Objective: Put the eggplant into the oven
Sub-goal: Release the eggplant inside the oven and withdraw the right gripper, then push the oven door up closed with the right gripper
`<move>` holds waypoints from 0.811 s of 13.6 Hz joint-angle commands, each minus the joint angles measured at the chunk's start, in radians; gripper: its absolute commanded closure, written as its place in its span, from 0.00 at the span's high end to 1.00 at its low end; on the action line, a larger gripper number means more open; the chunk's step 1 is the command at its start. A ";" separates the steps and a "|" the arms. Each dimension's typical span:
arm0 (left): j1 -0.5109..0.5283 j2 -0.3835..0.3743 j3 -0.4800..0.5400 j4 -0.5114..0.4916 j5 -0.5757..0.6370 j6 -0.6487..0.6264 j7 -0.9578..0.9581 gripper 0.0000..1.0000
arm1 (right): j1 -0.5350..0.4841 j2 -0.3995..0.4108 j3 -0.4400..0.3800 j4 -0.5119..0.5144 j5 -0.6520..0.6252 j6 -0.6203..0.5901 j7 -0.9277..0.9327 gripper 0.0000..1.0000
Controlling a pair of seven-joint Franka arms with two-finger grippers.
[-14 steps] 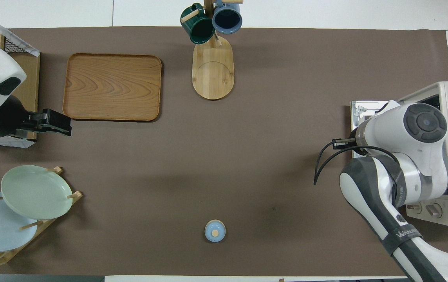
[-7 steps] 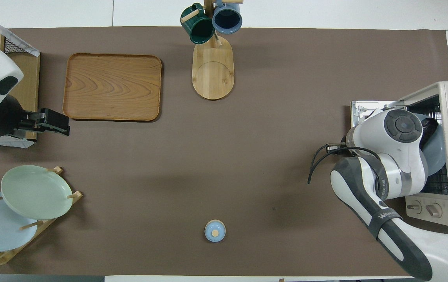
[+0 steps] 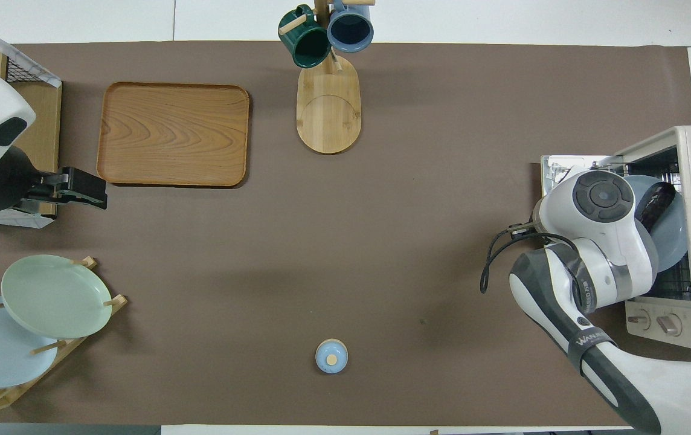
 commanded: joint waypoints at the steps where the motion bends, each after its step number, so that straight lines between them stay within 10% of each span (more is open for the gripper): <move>1: 0.006 -0.017 0.000 -0.013 -0.012 -0.003 -0.009 1.00 | -0.011 -0.008 0.002 0.044 -0.039 -0.075 -0.048 0.00; 11: 0.006 -0.017 0.000 -0.013 -0.012 -0.001 -0.009 1.00 | -0.170 -0.118 -0.005 0.214 -0.019 -0.333 -0.455 0.00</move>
